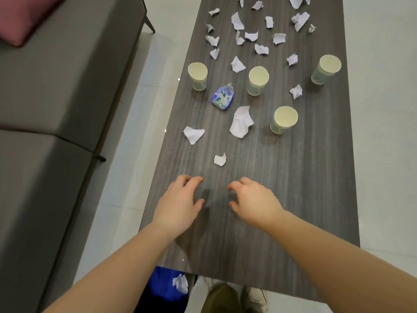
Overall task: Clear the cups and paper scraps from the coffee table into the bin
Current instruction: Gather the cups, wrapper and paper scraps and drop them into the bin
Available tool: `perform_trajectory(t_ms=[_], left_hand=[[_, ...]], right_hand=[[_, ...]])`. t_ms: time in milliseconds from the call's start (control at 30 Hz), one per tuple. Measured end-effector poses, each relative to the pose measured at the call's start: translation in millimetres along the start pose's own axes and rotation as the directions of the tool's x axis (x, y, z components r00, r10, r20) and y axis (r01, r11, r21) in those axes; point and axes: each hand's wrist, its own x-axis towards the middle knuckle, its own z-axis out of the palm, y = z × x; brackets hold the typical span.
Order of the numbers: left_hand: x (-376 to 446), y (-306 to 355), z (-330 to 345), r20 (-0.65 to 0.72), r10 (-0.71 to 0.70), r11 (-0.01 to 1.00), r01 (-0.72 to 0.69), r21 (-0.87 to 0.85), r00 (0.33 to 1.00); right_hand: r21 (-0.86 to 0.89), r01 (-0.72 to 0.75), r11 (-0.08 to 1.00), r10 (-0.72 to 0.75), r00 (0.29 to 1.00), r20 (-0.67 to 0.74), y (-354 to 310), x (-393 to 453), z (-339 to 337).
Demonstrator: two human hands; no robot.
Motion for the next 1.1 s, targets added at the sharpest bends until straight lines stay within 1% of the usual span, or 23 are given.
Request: perform_trajectory(t_ms=[100,167,233,333,400,500,667,833,933,1033,1100], left_hand=[[26.8,-10.8,-7.4,-0.028,0.023,0.999,-0.022,0.030,0.999],[45.2,-18.4,-11.7,-0.040,0.026,0.999,-0.025,0.037,0.999],[63.8,-25.1,-16.2,-0.042,0.044,0.997,-0.041,0.065,0.998],[91.1,-32.9,-22.0,-0.020,0.087,0.985,-0.083,0.151,0.996],[107.8,-36.7,-25.3,0.003,0.111,0.981,-0.110,0.161,0.994],[131.8,-41.5,-27.1,0.051,0.145,0.979,-0.151,0.140,0.988],[163.6,-46.7,-18.9,0.111,0.164,0.963,-0.184,0.198,0.980],[187.2,-44.8,-7.2,0.142,0.230,0.938,-0.258,0.230,0.963],[196.4,-49.0,-0.6,0.135,0.239,0.935,-0.265,0.236,0.962],[198.1,-49.8,5.3,0.086,0.258,0.920,-0.272,0.282,0.962],[193.3,-47.3,6.8,0.080,0.272,0.912,-0.283,0.298,0.959]], right_hand=[[0.037,-0.004,0.999,0.007,0.997,-0.074,-4.4,25.9,-6.7],[0.062,-0.011,0.998,0.017,0.995,-0.096,-8.0,43.0,-7.9],[0.078,-0.020,0.997,0.027,0.995,-0.092,-10.8,59.6,-7.8],[0.086,-0.032,0.996,0.040,0.995,-0.087,-10.9,81.5,-8.9],[0.078,-0.030,0.996,0.036,0.997,-0.071,-10.3,94.9,-11.5],[0.032,-0.022,0.999,0.023,0.999,-0.046,-9.5,114.1,-14.9],[-0.114,-0.003,0.993,-0.001,0.999,-0.038,-8.4,134.4,-10.1],[-0.153,0.055,0.987,-0.061,0.998,-0.029,-1.6,137.0,-0.9],[-0.158,0.071,0.985,-0.078,0.996,-0.036,4.7,140.4,-0.8],[-0.163,0.067,0.984,-0.072,0.997,-0.028,6.3,141.4,0.3],[-0.169,0.065,0.983,-0.070,0.997,-0.019,5.9,140.5,0.4]])
